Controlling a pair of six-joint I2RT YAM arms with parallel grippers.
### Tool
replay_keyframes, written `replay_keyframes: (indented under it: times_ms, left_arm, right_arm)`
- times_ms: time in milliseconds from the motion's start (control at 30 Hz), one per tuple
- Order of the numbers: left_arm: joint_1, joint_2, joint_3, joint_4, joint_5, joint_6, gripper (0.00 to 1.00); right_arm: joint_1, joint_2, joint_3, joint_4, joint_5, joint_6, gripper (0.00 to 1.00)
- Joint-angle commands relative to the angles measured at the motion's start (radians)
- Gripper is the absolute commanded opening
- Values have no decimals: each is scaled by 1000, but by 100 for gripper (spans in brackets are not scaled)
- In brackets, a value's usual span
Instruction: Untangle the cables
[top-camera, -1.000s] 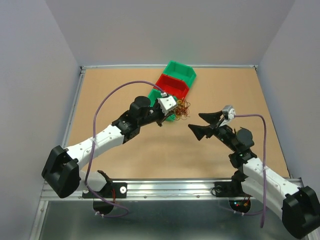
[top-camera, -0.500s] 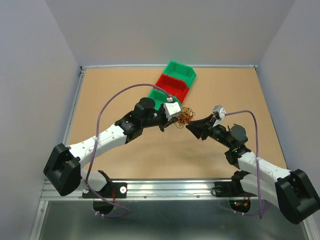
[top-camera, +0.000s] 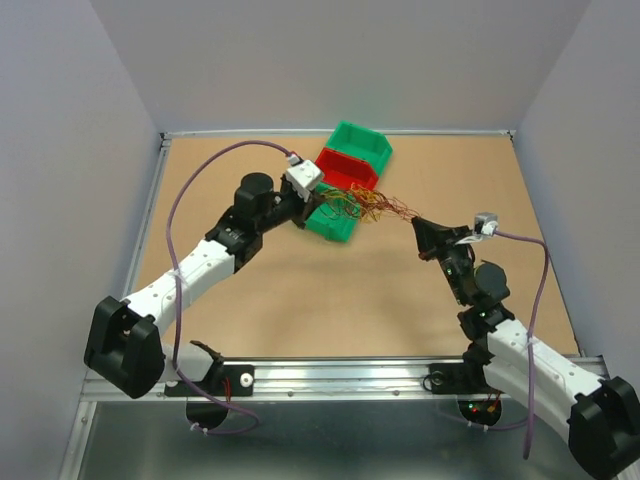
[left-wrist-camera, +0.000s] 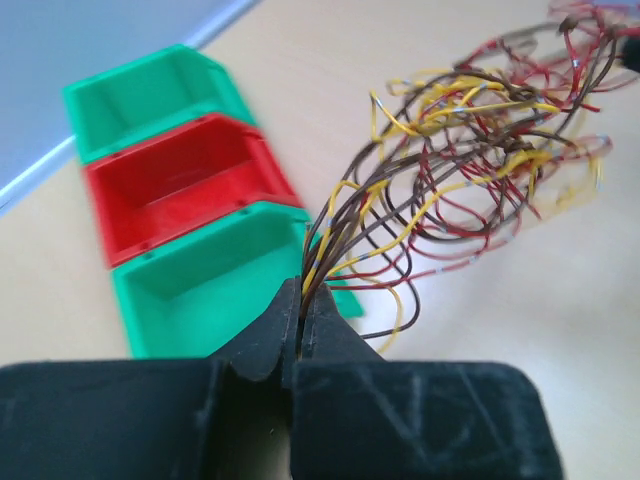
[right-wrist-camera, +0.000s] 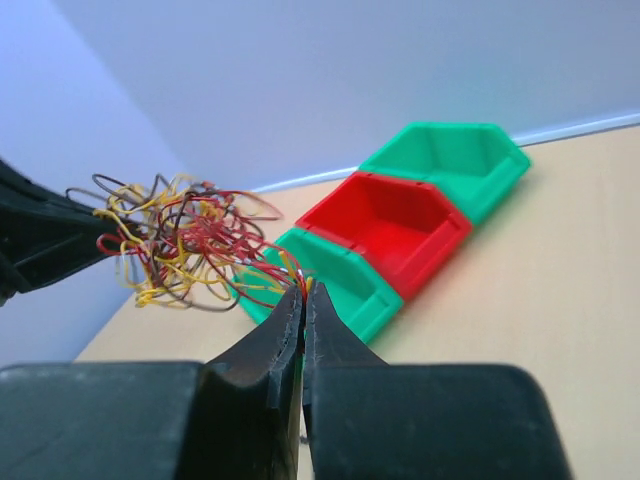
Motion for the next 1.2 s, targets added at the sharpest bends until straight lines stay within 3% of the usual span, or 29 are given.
replay_keyframes:
  times_ms: [0, 267, 500, 633, 767, 967, 1033, 1133, 1167]
  left_arm:
    - [121, -35, 23, 94, -130, -140, 0]
    - [292, -33, 20, 129, -165, -266, 0]
    - [326, -95, -21, 169, -218, -299, 0]
    - [326, -102, -32, 175, -215, -297, 0]
    - [306, -102, -43, 207, 23, -262, 0]
    - [266, -134, -64, 209, 3, -223, 0]
    - [246, -144, -72, 215, 110, -176, 5]
    - [118, -139, -73, 189, 166, -90, 8]
    - [62, -139, -72, 144, 167, 6, 9]
  right_arm:
    - [-4, -116, -49, -73, 375, 49, 1]
    - [-4, -455, -97, -326, 636, 73, 1]
    - [-3, -712, -111, -498, 736, 85, 1]
    - [-4, -750, -109, -529, 750, 76, 0]
    - [-2, -715, -86, -529, 664, 65, 0]
    - [-3, -698, -82, -509, 582, 44, 1]
    - [-4, -698, -70, -495, 465, -4, 1]
    - [-3, -681, -57, -460, 209, -48, 0]
    - [-4, -668, -51, -435, 67, -77, 1]
